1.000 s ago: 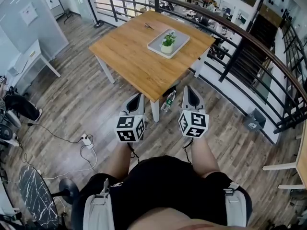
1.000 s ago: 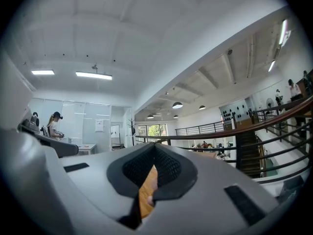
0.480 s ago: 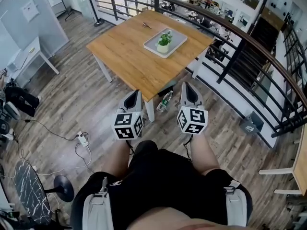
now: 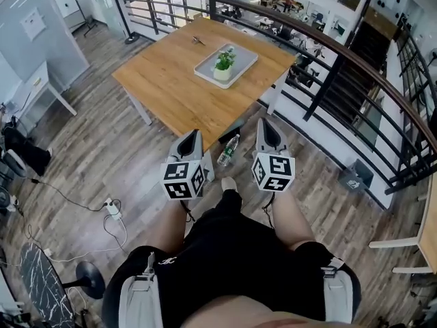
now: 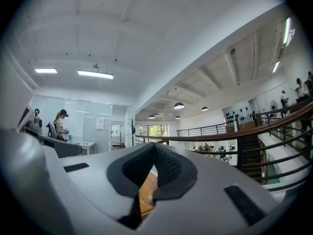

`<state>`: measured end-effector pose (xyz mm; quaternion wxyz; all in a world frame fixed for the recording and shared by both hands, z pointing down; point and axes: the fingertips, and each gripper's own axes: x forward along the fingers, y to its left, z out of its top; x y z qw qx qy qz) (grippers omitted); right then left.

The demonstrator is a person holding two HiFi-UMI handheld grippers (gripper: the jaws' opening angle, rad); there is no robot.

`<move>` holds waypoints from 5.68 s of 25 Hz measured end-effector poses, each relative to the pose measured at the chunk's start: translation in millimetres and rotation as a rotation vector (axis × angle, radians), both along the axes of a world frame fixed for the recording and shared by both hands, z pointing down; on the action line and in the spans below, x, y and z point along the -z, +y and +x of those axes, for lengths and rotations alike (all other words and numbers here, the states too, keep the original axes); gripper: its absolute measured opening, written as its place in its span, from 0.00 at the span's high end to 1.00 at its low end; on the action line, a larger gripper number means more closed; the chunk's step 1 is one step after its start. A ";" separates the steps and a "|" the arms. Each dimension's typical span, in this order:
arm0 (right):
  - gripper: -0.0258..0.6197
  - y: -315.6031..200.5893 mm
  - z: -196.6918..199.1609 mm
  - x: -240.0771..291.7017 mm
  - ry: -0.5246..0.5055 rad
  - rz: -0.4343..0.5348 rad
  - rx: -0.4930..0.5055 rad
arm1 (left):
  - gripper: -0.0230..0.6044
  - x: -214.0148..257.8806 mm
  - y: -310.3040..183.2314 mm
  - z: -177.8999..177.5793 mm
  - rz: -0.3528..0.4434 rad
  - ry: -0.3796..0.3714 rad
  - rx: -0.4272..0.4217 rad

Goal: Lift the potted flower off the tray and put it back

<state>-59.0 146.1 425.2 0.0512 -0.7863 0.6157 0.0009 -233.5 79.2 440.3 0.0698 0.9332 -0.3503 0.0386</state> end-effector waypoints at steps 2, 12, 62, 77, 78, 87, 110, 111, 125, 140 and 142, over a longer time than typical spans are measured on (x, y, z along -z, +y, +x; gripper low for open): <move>0.96 -9.3 11.0 -1.2 0.013 0.002 -0.004 | 0.94 -3.3 -12.0 16.3 -0.002 0.001 -0.017; 0.96 -100.0 92.0 -15.4 0.015 -0.012 -0.030 | 0.94 -12.2 -110.9 108.1 -0.005 -0.008 -0.064; 0.42 -466.3 217.3 -64.4 0.097 -0.173 0.574 | 0.94 -19.7 -382.5 222.6 -0.105 -0.060 0.391; 0.06 -494.4 207.3 -203.9 0.139 -0.492 0.799 | 0.94 -32.2 -365.7 197.3 -0.139 -0.087 0.600; 0.06 -497.4 208.2 -211.6 0.140 -0.505 0.804 | 0.94 -34.2 -363.3 196.2 -0.145 -0.094 0.614; 0.06 -528.8 202.4 -262.3 0.178 -0.549 0.853 | 0.94 -52.8 -334.9 170.0 -0.207 -0.133 0.773; 0.06 -587.2 163.5 -312.3 0.221 -0.640 0.928 | 0.94 -56.8 -286.3 110.2 -0.227 -0.167 0.968; 0.06 -587.0 163.0 -313.1 0.224 -0.648 0.923 | 0.94 -57.1 -286.6 108.9 -0.226 -0.165 0.967; 0.06 -581.9 164.1 -239.3 0.174 -0.562 0.806 | 0.94 -42.9 -316.5 107.4 -0.177 -0.116 0.880; 0.06 -559.1 207.1 -54.7 0.118 -0.325 0.619 | 0.94 -29.3 -380.7 158.0 -0.138 -0.038 0.653; 0.06 -552.2 217.8 -40.2 0.115 -0.306 0.585 | 0.94 -27.0 -387.7 166.5 -0.134 -0.036 0.620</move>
